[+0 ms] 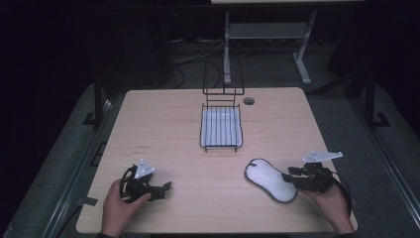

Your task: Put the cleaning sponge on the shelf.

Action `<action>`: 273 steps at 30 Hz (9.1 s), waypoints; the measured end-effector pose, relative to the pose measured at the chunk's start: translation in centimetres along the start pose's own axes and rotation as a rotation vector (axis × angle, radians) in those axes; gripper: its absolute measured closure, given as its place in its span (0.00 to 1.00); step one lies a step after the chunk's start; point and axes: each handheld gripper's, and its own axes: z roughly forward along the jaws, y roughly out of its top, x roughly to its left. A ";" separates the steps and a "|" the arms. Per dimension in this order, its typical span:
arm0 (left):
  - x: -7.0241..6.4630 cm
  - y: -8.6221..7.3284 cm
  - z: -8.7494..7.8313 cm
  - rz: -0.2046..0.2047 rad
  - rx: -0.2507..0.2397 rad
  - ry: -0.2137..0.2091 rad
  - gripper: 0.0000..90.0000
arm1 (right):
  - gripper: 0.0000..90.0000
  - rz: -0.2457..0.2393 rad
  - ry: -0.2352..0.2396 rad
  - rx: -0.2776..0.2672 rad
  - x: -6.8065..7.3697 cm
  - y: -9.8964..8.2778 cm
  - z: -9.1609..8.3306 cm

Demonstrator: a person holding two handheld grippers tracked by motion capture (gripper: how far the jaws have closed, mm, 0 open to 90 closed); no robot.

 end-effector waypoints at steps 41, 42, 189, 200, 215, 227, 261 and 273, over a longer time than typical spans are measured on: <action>0.0 0.0 0.0 0.000 0.000 0.000 0.14 | 0.15 -0.102 0.009 0.102 2.1 1.5 5.2; 0.0 0.0 0.0 0.000 0.000 0.000 0.14 | 0.15 -0.102 0.009 0.102 2.1 1.5 5.2; 0.0 0.0 0.0 -0.002 0.001 -0.001 0.14 | 0.87 -0.118 0.183 -0.215 1.5 15.0 4.7; 0.0 0.0 0.0 -0.002 0.001 -0.001 0.14 | 0.87 -0.101 0.171 -0.228 1.2 17.3 6.9; 0.0 0.0 0.0 -0.002 0.001 -0.001 0.14 | 0.87 -0.073 0.183 -0.210 1.2 19.8 10.8; 0.0 0.0 0.0 -0.001 0.002 -0.001 0.14 | 0.87 -0.040 0.180 -0.185 1.3 20.7 13.3; 0.0 0.0 0.0 -0.002 0.002 0.000 0.14 | 0.55 -0.061 0.052 -0.105 0.7 21.0 16.4; 0.0 0.0 0.0 0.002 0.004 0.000 0.14 | 0.91 -0.076 0.035 -0.106 -1.0 19.3 13.9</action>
